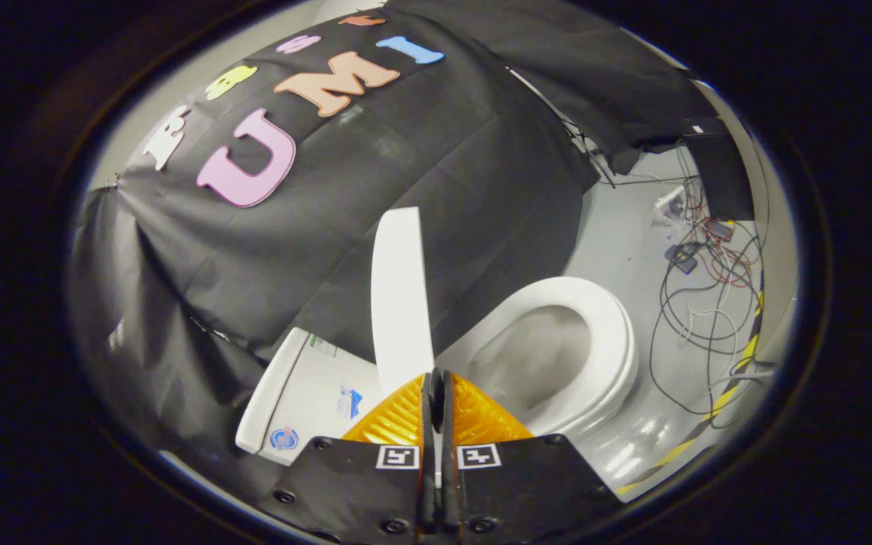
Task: Open the toilet lid.
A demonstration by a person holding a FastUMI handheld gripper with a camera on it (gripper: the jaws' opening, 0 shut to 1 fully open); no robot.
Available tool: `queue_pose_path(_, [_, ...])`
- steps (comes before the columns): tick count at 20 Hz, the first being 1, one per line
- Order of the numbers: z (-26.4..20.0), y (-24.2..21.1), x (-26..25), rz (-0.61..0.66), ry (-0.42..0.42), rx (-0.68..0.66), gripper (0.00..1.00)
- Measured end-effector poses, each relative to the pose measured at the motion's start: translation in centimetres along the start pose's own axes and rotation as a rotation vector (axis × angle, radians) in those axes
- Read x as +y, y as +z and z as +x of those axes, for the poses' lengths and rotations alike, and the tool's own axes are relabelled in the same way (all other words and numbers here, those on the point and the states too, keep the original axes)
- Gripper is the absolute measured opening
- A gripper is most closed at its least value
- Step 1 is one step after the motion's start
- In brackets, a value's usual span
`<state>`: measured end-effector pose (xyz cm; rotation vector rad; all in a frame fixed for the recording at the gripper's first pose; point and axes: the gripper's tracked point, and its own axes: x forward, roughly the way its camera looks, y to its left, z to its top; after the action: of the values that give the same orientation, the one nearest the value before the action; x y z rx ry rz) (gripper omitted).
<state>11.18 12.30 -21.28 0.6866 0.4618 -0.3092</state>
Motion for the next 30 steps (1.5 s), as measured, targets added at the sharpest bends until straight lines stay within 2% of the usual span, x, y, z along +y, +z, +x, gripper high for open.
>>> queue_pose_path(11, [-0.1, 0.1, 1.7, -0.129, 0.035, -0.004, 0.04])
queue_pose_path(22, [-0.4, -0.2, 3.0, -0.164, 0.048, -0.005, 0.04])
queue_pose_path(30, [-0.6, -0.6, 5.1, -0.233, 0.062, -0.003, 0.04])
